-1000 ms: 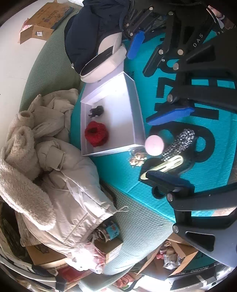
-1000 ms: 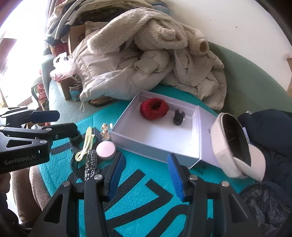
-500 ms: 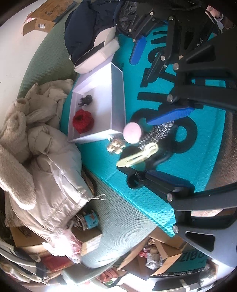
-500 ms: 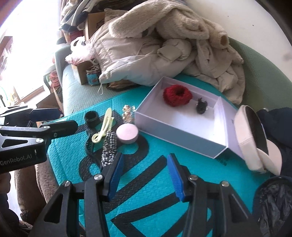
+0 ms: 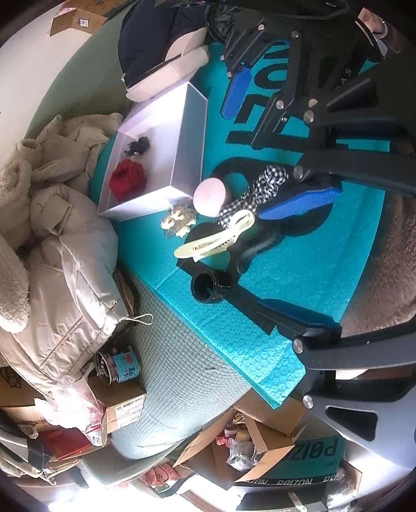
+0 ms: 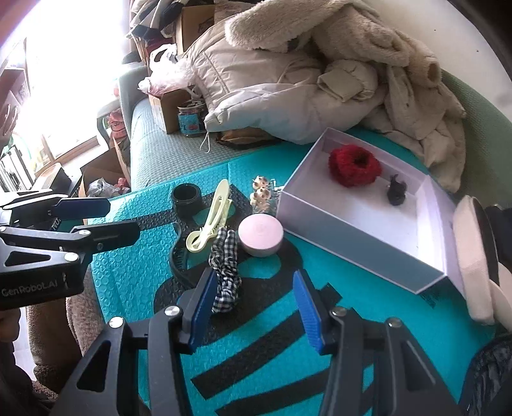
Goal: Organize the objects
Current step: 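Grasp the pink round compact with the right tool while the left tool approaches the black belt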
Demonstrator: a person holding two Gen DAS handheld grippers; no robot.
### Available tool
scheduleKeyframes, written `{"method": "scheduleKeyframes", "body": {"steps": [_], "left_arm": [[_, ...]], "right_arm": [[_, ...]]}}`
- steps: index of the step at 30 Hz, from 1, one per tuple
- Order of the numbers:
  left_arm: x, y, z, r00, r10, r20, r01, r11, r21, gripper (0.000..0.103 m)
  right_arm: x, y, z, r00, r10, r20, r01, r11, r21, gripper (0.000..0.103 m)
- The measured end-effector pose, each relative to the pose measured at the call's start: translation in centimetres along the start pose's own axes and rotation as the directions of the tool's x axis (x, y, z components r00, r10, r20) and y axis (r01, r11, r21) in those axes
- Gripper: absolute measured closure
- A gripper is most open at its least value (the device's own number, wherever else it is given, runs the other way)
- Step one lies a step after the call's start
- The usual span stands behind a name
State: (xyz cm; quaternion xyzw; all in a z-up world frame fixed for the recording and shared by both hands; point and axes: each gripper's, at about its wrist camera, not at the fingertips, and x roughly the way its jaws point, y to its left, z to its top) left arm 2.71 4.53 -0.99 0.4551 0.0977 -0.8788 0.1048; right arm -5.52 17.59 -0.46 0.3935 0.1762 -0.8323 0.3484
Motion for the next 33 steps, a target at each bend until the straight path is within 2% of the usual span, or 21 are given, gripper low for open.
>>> {"method": "scheduleKeyframes", "body": {"steps": [5,19,33], "left_arm": [[0.9,0.4,0.6,1.0,-0.025,-0.011,0.025,1.0,-0.003,0.053],[4.9,2.9,3.5,0.998,-0.008,-0.054,0.007,0.999,-0.032,0.053],[9.8,4.0,5.4,0.993,-0.022,-0.117,0.017,0.999,-0.039,0.053]], "right_arm": [[1.6,-0.3,0.7,1.0,0.024,-0.006,-0.024,1.0,0.005,0.053],[6.1,-1.3,2.5,0.998,0.048,-0.042,-0.047,0.998,0.03,0.053],[9.9,-1.7,3.8,0.994,0.065,-0.091,-0.061,0.997,0.05,0.053]]}}
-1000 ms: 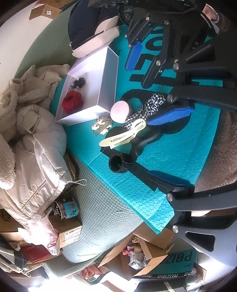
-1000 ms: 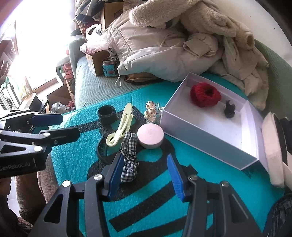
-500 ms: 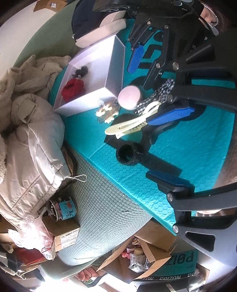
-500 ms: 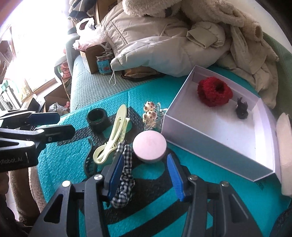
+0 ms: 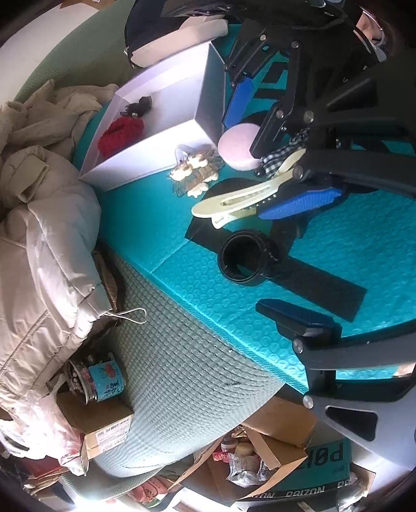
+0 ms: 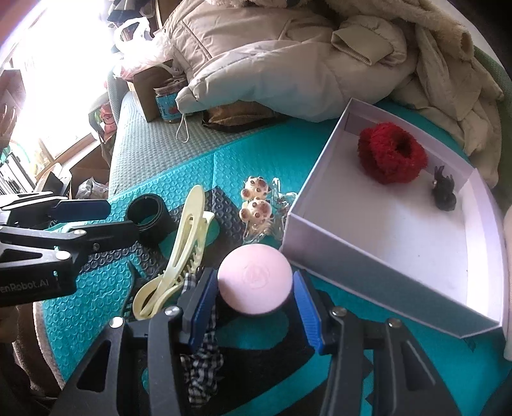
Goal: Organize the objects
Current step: 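Grasp the pink round compact with the right tool while the left tool approaches the black belt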
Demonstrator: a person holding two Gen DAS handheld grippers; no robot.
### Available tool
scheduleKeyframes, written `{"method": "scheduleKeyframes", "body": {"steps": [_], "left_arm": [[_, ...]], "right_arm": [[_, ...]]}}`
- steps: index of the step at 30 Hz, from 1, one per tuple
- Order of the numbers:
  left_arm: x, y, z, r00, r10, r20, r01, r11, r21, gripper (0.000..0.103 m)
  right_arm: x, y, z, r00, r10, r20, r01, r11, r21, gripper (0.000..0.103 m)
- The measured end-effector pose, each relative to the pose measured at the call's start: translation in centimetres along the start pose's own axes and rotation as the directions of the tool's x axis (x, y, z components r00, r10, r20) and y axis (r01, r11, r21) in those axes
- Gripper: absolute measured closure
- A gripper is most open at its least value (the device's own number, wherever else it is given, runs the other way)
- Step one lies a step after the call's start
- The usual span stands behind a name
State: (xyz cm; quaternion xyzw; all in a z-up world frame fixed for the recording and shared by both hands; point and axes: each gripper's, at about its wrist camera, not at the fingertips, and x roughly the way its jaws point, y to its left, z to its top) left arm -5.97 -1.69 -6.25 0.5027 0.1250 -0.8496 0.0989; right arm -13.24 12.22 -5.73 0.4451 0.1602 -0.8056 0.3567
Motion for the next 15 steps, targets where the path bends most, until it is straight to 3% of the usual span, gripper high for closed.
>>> {"method": "scheduleKeyframes", "body": {"steps": [15], "left_arm": [[3.6,0.6,1.1,0.999,-0.037,-0.04,0.037,0.999,0.001,0.055]], "right_arm": [[1.5,-0.3,0.2,1.0,0.013,-0.028,-0.013,1.0,0.026,0.051]]}}
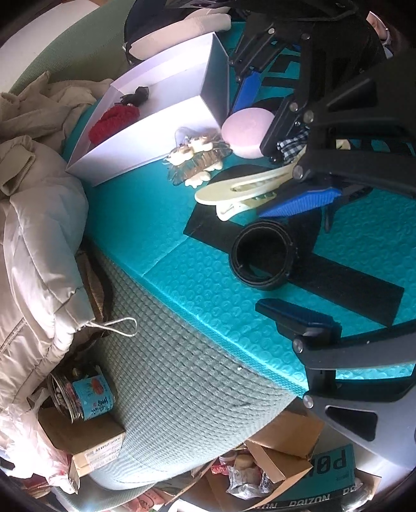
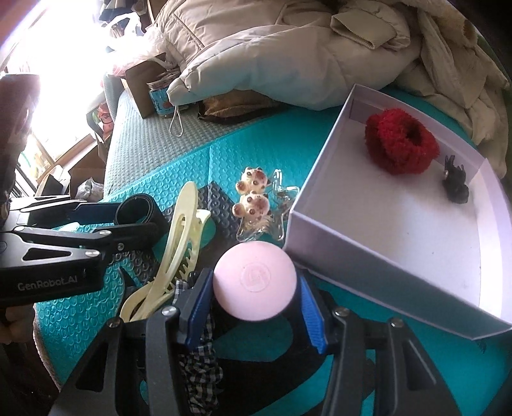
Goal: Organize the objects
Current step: 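Grasp the pink round compact with the right tool while the left tool approaches the black belt, then grasp the black coiled belt with the left tool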
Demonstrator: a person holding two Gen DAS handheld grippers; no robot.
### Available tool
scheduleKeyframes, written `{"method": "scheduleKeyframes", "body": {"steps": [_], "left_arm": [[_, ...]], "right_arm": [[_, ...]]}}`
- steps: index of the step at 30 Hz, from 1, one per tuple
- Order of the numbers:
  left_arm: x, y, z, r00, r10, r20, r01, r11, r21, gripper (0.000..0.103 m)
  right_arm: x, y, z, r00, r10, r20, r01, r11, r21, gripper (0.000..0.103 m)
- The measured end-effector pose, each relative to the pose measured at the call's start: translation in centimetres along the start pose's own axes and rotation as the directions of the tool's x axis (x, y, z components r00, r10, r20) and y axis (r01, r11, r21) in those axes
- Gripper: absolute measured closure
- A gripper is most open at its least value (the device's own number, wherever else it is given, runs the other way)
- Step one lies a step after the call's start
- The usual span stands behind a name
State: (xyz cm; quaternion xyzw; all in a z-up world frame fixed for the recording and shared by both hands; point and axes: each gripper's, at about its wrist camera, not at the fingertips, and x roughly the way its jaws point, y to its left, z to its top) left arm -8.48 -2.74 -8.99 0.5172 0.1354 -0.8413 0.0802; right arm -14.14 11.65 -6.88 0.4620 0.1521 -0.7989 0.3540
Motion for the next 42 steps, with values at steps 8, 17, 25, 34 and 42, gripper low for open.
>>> {"method": "scheduleKeyframes", "body": {"steps": [8,17,25,34,42], "left_arm": [[-0.1,-1.0,-0.5,1.0,0.0,-0.008,0.0,0.999,0.036,0.061],[-2.1,-1.7,-2.8,1.0,-0.015,-0.01,0.015,1.0,0.023,0.061],[-4.1,-2.5,-4.5,1.0,-0.013,0.009,0.013,1.0,0.023,0.061],[-6.4,-4.1,-6.1,0.999,-0.025,0.026,0.024,0.999,0.044,0.061],[-7.8,-6.7,-7.1,0.998,-0.057,0.035,0.053,0.994,0.096,0.061]], "right_arm": [[-0.8,-0.1,-0.7,1.0,-0.001,0.007,0.001,1.0,-0.002,0.051],[-2.7,-0.1,-2.6,1.0,-0.015,0.014,0.015,1.0,-0.006,0.051],[-4.3,0.1,-4.3,1.0,-0.018,0.02,0.018,1.0,-0.006,0.051],[-6.3,0.0,-6.4,0.999,-0.024,0.025,0.024,1.0,0.006,0.051],[-8.1,-0.1,-7.8,0.999,-0.041,0.033,0.041,0.999,0.006,0.051]]}}
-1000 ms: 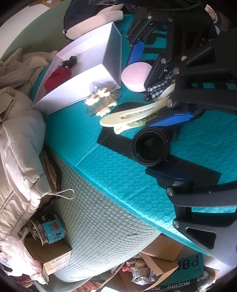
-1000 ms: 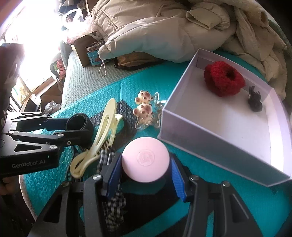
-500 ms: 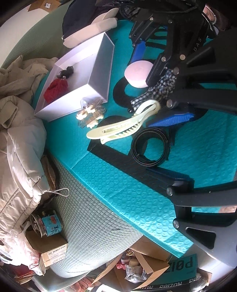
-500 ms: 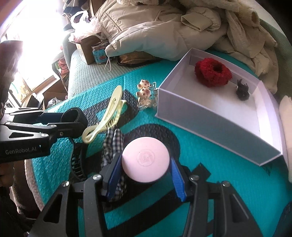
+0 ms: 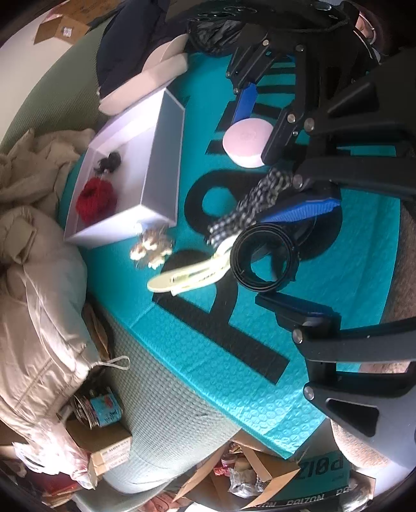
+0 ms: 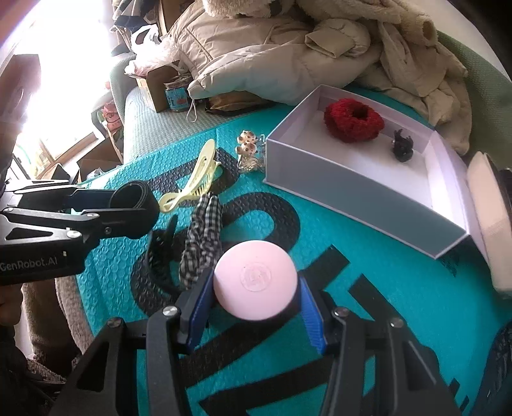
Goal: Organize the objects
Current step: 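Grasp the black coiled belt with the left tool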
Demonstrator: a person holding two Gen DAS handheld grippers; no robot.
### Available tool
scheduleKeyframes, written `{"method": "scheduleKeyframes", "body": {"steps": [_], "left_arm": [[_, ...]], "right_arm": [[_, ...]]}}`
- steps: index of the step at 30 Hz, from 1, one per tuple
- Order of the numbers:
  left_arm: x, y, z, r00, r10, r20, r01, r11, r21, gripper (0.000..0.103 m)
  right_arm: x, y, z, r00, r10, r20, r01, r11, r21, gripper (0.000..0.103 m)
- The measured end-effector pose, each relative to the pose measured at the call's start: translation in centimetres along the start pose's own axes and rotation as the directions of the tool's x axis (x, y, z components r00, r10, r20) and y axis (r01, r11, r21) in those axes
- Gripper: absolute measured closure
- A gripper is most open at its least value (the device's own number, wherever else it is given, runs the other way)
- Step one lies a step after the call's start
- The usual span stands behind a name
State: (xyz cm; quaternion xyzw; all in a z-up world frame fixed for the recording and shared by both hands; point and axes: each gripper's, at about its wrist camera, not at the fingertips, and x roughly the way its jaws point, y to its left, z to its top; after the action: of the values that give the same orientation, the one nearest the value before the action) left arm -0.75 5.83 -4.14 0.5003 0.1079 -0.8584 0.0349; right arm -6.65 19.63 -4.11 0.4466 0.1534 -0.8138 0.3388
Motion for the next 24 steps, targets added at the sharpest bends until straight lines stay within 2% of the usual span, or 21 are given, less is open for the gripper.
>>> {"method": "scheduleKeyframes", "body": {"steps": [24], "left_arm": [[-0.7,-7.3,-1.0,0.996,-0.093,-0.016,0.094,0.983,0.16,0.062]], "right_arm": [[-5.3,-3.0,-4.9,0.996,-0.087,0.019,0.084,0.991,0.108,0.051]]}}
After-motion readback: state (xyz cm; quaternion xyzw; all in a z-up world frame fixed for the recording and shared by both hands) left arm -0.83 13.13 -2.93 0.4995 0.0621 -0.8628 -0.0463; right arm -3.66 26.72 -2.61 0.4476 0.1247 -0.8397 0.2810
